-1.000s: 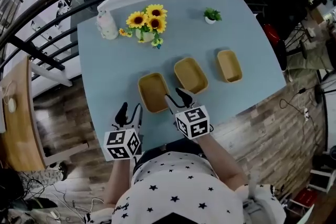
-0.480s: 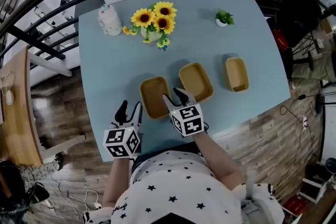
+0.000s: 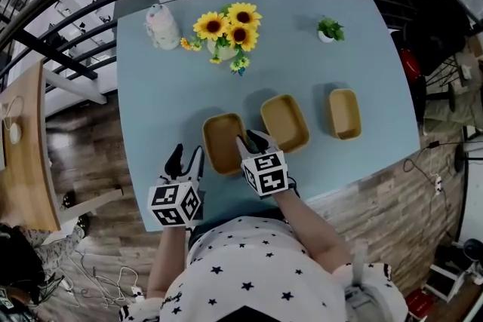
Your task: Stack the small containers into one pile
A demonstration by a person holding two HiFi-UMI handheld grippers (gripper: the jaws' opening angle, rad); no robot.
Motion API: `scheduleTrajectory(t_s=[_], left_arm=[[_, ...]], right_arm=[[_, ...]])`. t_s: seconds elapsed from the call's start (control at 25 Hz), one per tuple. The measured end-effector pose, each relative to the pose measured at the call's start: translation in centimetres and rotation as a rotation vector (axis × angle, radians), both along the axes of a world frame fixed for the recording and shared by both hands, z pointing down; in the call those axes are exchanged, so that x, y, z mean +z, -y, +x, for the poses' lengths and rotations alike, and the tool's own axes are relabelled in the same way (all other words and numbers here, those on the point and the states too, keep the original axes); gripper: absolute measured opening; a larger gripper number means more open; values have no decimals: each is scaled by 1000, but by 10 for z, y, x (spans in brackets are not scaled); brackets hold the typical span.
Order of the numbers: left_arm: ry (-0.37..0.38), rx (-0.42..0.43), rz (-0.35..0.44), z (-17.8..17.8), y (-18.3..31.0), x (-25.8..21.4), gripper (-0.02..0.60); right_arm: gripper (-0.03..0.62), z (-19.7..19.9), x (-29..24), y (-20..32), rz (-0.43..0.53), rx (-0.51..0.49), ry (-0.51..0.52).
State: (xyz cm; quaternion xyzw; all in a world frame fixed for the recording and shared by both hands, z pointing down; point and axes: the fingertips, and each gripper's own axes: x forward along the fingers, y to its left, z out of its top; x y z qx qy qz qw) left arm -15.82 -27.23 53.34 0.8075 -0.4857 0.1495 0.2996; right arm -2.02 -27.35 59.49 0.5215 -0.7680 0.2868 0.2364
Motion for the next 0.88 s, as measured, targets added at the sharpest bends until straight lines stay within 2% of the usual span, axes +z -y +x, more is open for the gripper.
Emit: scheduleTrajectory(t_s=[0.24, 0.64, 0.88], left_arm=[[8, -24, 9, -3, -2, -4, 196], [20, -45, 39, 1, -9, -13, 195], [15, -60, 64, -2, -20, -21, 196]], right_arm=[[32, 7, 1, 3, -5, 17, -36], [21, 11, -14, -1, 34, -15, -42], [21, 13, -27, -5, 68, 1, -35]])
